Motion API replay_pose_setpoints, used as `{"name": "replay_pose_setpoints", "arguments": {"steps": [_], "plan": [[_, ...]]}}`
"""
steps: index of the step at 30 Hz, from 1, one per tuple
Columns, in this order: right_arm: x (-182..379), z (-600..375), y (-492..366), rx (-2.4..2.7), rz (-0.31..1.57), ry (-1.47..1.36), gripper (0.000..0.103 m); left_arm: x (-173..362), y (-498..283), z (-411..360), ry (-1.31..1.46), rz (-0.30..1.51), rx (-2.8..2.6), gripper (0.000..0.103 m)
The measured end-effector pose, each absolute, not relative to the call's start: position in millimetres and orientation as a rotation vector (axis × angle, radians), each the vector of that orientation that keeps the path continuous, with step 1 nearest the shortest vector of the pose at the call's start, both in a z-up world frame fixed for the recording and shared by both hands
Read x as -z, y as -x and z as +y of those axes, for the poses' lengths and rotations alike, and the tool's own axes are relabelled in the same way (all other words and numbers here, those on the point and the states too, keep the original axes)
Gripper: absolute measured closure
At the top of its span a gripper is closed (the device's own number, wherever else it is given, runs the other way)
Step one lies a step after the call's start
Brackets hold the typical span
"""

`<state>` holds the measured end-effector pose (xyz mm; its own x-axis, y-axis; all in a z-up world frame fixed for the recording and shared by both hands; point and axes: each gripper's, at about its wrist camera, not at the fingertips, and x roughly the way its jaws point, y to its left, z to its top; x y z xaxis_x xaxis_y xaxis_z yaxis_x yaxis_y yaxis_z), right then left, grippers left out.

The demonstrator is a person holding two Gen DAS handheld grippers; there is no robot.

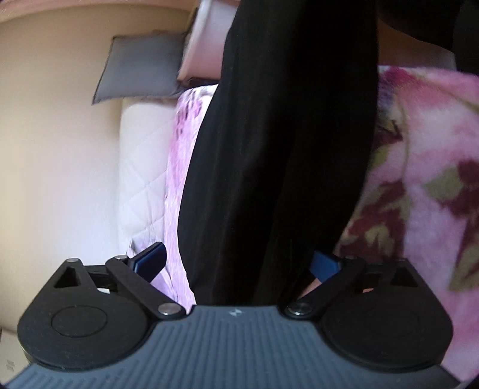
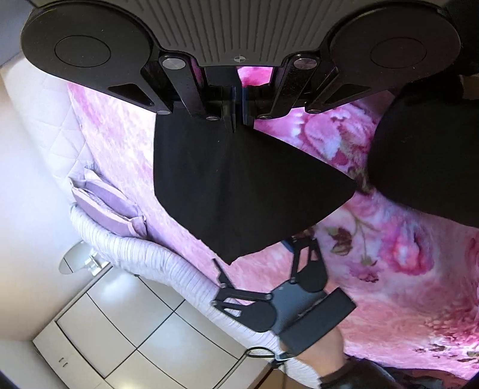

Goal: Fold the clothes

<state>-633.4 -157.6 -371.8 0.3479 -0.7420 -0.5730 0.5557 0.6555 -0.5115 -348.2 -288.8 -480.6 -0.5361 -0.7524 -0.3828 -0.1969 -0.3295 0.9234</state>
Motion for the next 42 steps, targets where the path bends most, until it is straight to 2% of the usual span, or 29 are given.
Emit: {"name": "replay_pose_setpoints", "arguments": {"steps": [5, 8, 13, 17, 18, 19, 21, 22, 25, 26, 27, 29, 31, 33, 35, 38, 42], "plan": [[332.9, -173.4, 647.5, 0.907, 0.739, 0.138, 0.101, 467.0, 334.5, -282.5, -1.162, -1.446, 1.967, 0.007], [311.2, -187.7, 654.4, 0.919, 0.692, 0.118, 0.101, 477.0, 338.5, -287.3, -1.196, -1.455, 1.94, 0.007], [299.6, -192.1, 669.2, 0.946, 0.691, 0.108, 0.101, 486.1, 357.1, -317.0, -1.224, -1.471, 1.906, 0.006], [312.6, -184.1, 682.9, 0.962, 0.737, 0.084, 0.101, 490.3, 372.8, -344.0, -1.24, -1.477, 1.883, 0.007], [318.4, -181.8, 686.1, 0.966, 0.749, 0.074, 0.101, 488.8, 375.4, -350.1, -1.263, -1.446, 1.906, 0.017], [324.5, -179.6, 686.9, 0.967, 0.757, 0.065, 0.101, 486.6, 378.1, -355.2, -1.307, -1.404, 1.935, 0.041], [336.8, -175.2, 687.4, 0.968, 0.771, 0.045, 0.101, 485.9, 382.2, -359.8, -1.4, -1.347, 1.961, 0.072], [343.0, -173.0, 687.7, 0.968, 0.778, 0.036, 0.101, 486.9, 382.4, -359.1, -1.407, -1.354, 1.95, 0.077], [359.3, -160.9, 682.6, 0.984, 0.802, 0.023, 0.099, 475.4, 383.5, -365.9, -1.419, -1.25, 1.988, 0.082], [365.1, -157.0, 679.8, 0.99, 0.823, 0.012, 0.094, 469.1, 384.6, -370.2, -1.416, -1.202, 2.006, 0.083], [369.7, -153.0, 674.7, 1.009, 0.867, 0.012, 0.08, 462.4, 386.3, -374.8, -1.419, -1.15, 2.024, 0.083], [376.4, -142.9, 662.0, 1.057, 0.959, 0.044, 0.062, 449.8, 390.5, -381.0, -1.439, -1.088, 2.049, 0.083], [370.8, -132.1, 644.8, 1.097, 0.93, 0.078, 0.056, 439.6, 397.9, -379.1, -1.477, -1.058, 2.065, 0.083], [364.3, -121.7, 627.3, 1.136, 0.889, 0.11, 0.039, 433.6, 405.6, -377.5, -1.519, -1.013, 2.074, 0.083], [356.3, -120.9, 603.1, 1.123, 0.772, 0.052, 0.024, 429.8, 408.8, -375.0, -1.548, -0.945, 2.094, 0.083], [362.3, -137.6, 559.6, 1.083, 0.689, -0.009, 0.022, 409.7, 430.0, -381.6, -1.582, -0.823, 2.131, 0.083], [388.6, -177.8, 513.3, 1.146, 0.716, -0.003, 0.022, 394.7, 437.2, -396.4, -1.596, -0.684, 2.178, 0.083]]}}
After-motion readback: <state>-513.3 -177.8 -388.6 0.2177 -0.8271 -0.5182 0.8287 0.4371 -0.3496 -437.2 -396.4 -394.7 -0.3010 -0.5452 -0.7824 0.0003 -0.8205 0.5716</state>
